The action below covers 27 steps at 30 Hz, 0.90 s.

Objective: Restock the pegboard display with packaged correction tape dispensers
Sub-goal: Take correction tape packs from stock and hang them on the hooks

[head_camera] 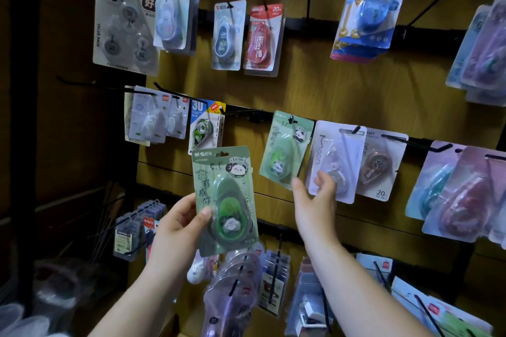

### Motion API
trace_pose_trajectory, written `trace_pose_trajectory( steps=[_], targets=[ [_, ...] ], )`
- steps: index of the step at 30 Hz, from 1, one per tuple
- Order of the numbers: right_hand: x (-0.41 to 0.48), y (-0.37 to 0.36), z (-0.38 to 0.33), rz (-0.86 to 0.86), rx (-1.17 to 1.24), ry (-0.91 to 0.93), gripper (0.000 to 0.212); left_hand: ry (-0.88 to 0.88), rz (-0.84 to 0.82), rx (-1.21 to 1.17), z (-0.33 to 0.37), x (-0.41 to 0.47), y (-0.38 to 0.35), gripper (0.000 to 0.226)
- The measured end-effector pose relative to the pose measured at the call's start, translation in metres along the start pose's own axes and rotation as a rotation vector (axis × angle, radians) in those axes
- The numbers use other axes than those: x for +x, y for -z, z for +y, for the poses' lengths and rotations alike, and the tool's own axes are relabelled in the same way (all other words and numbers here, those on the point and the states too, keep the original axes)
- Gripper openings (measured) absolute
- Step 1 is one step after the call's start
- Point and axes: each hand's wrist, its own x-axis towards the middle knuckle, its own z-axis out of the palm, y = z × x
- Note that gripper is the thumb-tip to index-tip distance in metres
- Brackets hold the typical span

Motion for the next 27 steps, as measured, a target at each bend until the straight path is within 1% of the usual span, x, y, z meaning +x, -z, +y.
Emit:
trace_pose_trajectory(
  steps=[1, 3, 5, 6, 7, 9, 11, 13, 16, 19, 22, 27],
  targets=[
    [-0.013, 0.003, -0.001, -0.024, -0.022, 0.043, 0.051, -0.008, -0.008, -0.006, 0.001, -0.001, -0.002, 0.026],
    [-0.031, 0.007, -0.006, -0.172, -0.039, 0.075, 0.039, -0.017, -0.035, -0.028, 0.004, -0.002, -0.009, 0.024],
    [-0.038, 0.011, -0.018, -0.333, 0.015, 0.026, 0.012, -0.022, -0.073, -0.039, 0.007, -0.004, -0.017, 0.023],
    [-0.037, 0.014, -0.023, -0.369, 0.029, 0.018, 0.007, -0.026, -0.093, -0.039, 0.009, -0.004, -0.022, 0.022],
    [-0.034, 0.015, -0.026, -0.376, 0.015, 0.041, 0.015, -0.03, -0.109, -0.043, 0.011, -0.005, -0.026, 0.023],
    [-0.03, 0.021, -0.032, -0.357, -0.021, 0.125, 0.02, -0.029, -0.128, -0.063, 0.014, -0.005, -0.034, 0.024],
    [-0.028, 0.027, -0.035, -0.299, -0.028, 0.208, 0.023, -0.02, -0.147, -0.088, 0.015, -0.007, -0.04, 0.023],
    [-0.025, 0.033, -0.037, -0.215, 0.013, 0.26, 0.028, -0.012, -0.19, -0.065, 0.015, -0.01, -0.046, 0.02],
    [-0.019, 0.039, -0.036, -0.138, 0.061, 0.259, 0.03, 0.025, -0.258, -0.023, 0.011, -0.015, -0.053, 0.023],
    [-0.013, 0.039, -0.034, -0.109, 0.073, 0.239, 0.03, 0.057, -0.253, -0.03, 0.009, -0.016, -0.058, 0.018],
    [-0.009, 0.038, -0.034, -0.099, 0.084, 0.24, 0.03, 0.07, -0.245, -0.055, 0.011, -0.015, -0.059, 0.014],
    [-0.005, 0.036, -0.033, -0.11, 0.058, 0.244, 0.031, 0.065, -0.241, -0.054, 0.01, -0.013, -0.06, 0.016]
  ],
)
